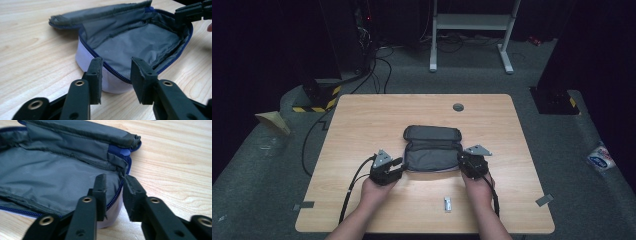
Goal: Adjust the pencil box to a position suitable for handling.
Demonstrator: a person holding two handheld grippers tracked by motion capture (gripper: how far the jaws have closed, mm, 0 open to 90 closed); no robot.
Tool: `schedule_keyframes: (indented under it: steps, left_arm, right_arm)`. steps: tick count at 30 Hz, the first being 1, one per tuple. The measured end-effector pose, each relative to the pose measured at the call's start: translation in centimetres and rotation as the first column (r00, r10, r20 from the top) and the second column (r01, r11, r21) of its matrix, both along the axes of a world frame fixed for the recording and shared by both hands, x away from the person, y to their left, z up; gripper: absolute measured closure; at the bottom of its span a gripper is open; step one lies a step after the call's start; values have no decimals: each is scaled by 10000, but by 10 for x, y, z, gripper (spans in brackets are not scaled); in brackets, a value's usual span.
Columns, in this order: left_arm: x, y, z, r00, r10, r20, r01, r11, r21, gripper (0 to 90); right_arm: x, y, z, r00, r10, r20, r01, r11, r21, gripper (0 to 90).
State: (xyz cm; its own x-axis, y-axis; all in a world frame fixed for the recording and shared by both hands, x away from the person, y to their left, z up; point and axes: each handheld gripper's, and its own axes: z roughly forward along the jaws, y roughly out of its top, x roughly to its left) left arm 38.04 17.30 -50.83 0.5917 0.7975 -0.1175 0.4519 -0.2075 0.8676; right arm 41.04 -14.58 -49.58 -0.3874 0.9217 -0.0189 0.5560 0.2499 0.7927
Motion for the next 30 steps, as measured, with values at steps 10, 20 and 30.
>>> schedule_keyframes:
  steps: [10, 20, 30]
  left_arm:
    - [-2, 7, 8, 9997, 159, 203, -155, 9997, -203, 541]
    - [-4, 21, 15, 9995, 197, 231, -198, 9998, 34, 497]
    - [-3, 49, 4, 9976, 570, -405, -553, 9976, 414, 466]
  right_arm:
    - [-3, 0, 11, 9994, 78, 326, -91, 9990, 428, 613]
    - [-14, -11, 13, 9989, -21, 468, -10, 9978, 664, 590]
    - [-30, -33, 5, 9991, -124, 406, 97, 9977, 665, 580]
